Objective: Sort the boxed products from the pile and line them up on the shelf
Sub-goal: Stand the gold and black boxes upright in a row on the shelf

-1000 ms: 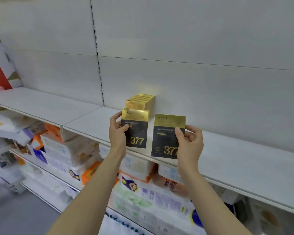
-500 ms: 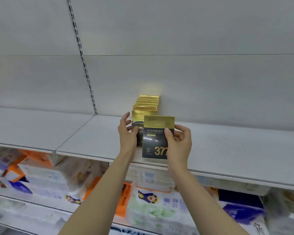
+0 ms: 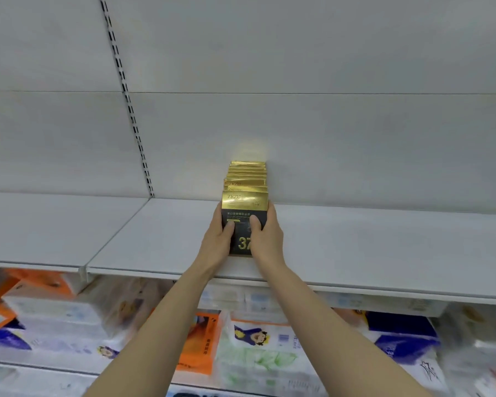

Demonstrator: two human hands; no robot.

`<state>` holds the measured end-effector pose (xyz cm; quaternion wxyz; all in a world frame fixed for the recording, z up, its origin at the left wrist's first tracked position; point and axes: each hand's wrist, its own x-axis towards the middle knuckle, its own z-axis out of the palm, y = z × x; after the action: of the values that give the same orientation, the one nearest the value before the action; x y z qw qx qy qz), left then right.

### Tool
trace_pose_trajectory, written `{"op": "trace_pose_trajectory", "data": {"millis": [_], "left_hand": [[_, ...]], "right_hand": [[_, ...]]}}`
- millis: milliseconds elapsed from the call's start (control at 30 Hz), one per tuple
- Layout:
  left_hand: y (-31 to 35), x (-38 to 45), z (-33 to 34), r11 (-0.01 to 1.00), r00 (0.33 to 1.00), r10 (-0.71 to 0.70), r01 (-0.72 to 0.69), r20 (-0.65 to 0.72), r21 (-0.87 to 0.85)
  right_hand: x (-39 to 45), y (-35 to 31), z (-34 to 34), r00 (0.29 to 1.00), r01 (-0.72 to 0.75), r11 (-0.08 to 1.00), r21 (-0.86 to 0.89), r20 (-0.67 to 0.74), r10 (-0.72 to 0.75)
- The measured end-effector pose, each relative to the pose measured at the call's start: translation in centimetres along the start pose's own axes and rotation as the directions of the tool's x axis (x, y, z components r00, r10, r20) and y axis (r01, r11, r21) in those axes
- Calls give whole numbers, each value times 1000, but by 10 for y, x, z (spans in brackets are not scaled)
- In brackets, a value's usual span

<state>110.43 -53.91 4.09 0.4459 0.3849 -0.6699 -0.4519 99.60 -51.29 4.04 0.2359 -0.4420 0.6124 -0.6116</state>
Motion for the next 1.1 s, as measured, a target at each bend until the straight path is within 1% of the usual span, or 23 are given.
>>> {"op": "trace_pose_trajectory", "data": {"millis": [100, 200, 233, 267, 300, 333, 367, 400, 433, 500, 567, 600, 667, 733, 800, 900, 1033, 1100], "left_hand": [[-3, 4, -4, 998, 1000, -7, 6, 16, 57], [-1, 4, -4, 997, 999, -26, 25, 22, 73], [1, 3, -4, 994, 999, -45, 47, -20, 100], [3, 1, -3, 981, 994, -57, 74, -98, 181], [5, 0, -3, 949, 983, -26, 82, -184, 304], [8, -3, -3, 891, 969, 68, 50, -240, 452], [12, -6, -2, 804, 949, 196, -12, -246, 595], [17, -8, 1, 697, 922, 328, -89, -206, 712], [23, -11, 6, 592, 890, 433, -164, -140, 789], [38, -15, 22, 430, 842, 539, -296, 20, 853], [46, -20, 44, 331, 806, 572, -396, 151, 857], [50, -23, 56, 304, 795, 576, -425, 191, 853], [54, -28, 81, 291, 773, 593, -467, 225, 835], [58, -32, 110, 286, 740, 626, -510, 244, 811], [63, -37, 144, 287, 728, 631, -541, 268, 791], [76, -45, 201, 311, 731, 603, -583, 318, 750], [100, -63, 280, 320, 705, 592, -650, 389, 690], [111, -73, 321, 333, 694, 592, -674, 411, 659]], "right_hand": [[2, -1, 0, 1000, -6, 1000, -21, 27, 7], [-1, -4, -9, 996, -4, 998, -55, 85, 9], [-2, -4, -15, 996, -5, 997, -81, 91, 13], [-3, -4, -23, 997, 0, 992, -127, 83, 10], [-4, -3, -33, 998, 16, 980, -197, 66, -3], [-6, -1, -47, 998, 53, 961, -271, 45, -43], [-7, 2, -62, 994, 104, 937, -335, 26, -102], [-9, 5, -78, 987, 153, 908, -391, 11, -161], [-11, 8, -94, 979, 183, 879, -441, -5, -206], [-16, 14, -123, 961, 207, 816, -540, -47, -274], [-23, 21, -151, 930, 223, 758, -613, -98, -354], [-28, 23, -165, 908, 238, 728, -643, -119, -402], [-39, 25, -194, 867, 259, 671, -695, -140, -479], [-52, 28, -223, 848, 247, 634, -733, -152, -507], [-63, 33, -255, 833, 223, 605, -765, -173, -526], [-75, 42, -308, 822, 162, 582, -797, -218, -526], [-91, 51, -389, 816, 74, 581, -810, -286, -503], [-101, 56, -434, 803, 36, 561, -827, -310, -508]]}}
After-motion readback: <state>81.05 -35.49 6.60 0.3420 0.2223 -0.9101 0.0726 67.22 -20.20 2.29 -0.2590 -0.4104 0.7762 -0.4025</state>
